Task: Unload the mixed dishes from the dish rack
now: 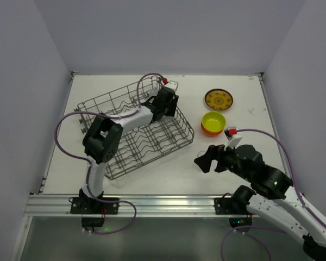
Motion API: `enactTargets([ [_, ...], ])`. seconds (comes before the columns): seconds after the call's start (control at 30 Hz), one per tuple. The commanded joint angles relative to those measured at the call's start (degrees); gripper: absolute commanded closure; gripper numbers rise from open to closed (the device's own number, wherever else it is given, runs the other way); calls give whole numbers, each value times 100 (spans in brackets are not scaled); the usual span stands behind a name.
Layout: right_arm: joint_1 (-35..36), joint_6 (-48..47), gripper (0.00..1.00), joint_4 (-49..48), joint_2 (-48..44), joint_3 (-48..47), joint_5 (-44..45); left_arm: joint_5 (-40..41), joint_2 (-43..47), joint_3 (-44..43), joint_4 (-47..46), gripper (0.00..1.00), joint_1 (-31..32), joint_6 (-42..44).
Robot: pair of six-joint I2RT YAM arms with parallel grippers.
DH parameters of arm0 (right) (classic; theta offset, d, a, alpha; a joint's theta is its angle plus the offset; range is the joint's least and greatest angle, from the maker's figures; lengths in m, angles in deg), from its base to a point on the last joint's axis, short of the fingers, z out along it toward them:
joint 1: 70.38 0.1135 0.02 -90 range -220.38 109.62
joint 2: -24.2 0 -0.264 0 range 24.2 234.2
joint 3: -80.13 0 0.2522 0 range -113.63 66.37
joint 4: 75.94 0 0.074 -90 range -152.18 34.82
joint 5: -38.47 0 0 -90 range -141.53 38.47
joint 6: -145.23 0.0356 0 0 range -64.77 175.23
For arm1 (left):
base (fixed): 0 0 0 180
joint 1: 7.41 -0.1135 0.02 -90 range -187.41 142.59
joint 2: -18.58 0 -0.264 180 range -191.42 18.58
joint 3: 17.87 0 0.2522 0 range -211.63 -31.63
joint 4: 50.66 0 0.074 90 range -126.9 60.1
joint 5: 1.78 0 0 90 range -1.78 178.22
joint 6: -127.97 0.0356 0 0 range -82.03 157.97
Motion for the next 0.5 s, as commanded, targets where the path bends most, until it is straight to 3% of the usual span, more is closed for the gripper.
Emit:
enactTargets([
  [0.0,4,-64,1,-172,44,-31,-58,-81,-75,-210,-243,52,-49,137],
  [0.07,13,-55,1,-171,44,-31,-58,-108,-14,-158,-226,54,-49,85],
  [0.17,13,-55,1,-180,44,-49,-49,-117,171,9,-269,64,-49,23],
  [0.37,4,-90,1,-171,105,-101,21,-187,680,273,-322,100,-49,-99],
  [0.47,13,-82,1,-198,123,-101,109,-292,1084,475,-549,100,-23,-258],
])
